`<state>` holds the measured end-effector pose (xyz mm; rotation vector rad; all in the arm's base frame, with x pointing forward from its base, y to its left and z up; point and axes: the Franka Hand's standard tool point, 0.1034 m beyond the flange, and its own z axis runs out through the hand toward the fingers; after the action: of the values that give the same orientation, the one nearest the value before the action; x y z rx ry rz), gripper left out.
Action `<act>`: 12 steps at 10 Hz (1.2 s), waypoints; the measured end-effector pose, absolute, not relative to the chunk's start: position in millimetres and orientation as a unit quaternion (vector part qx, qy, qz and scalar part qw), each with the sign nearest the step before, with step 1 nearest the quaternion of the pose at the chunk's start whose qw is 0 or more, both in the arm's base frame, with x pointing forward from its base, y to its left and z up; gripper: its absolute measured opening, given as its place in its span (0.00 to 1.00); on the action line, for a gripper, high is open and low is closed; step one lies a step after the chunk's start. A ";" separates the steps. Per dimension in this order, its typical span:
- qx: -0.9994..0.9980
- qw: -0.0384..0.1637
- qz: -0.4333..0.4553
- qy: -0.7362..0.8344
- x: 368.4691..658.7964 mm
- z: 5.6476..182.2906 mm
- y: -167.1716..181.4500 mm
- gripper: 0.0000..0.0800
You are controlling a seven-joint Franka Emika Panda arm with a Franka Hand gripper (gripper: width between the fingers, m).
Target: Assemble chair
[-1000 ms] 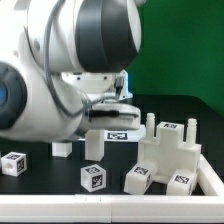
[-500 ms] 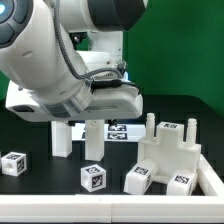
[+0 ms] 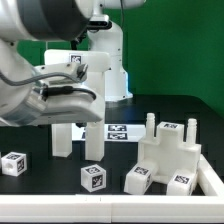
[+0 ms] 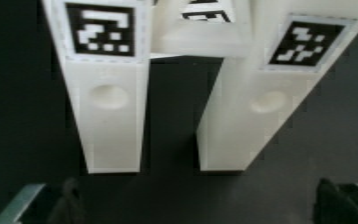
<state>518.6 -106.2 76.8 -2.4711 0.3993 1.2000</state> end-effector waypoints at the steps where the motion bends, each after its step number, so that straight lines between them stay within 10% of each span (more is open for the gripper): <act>1: -0.868 0.214 0.418 0.161 519.4 76.3 -108.1 0.81; 6: -0.801 0.339 0.435 0.232 507.6 76.4 -141.8 0.81; 12: -0.728 0.413 0.455 0.303 491.8 77.4 -148.5 0.81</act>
Offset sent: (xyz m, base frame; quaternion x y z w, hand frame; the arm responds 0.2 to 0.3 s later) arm 0.0000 0.0000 0.0000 0.1938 0.0000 0.0000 0.9810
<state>491.8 -148.5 77.4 -1.8312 0.7613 1.1452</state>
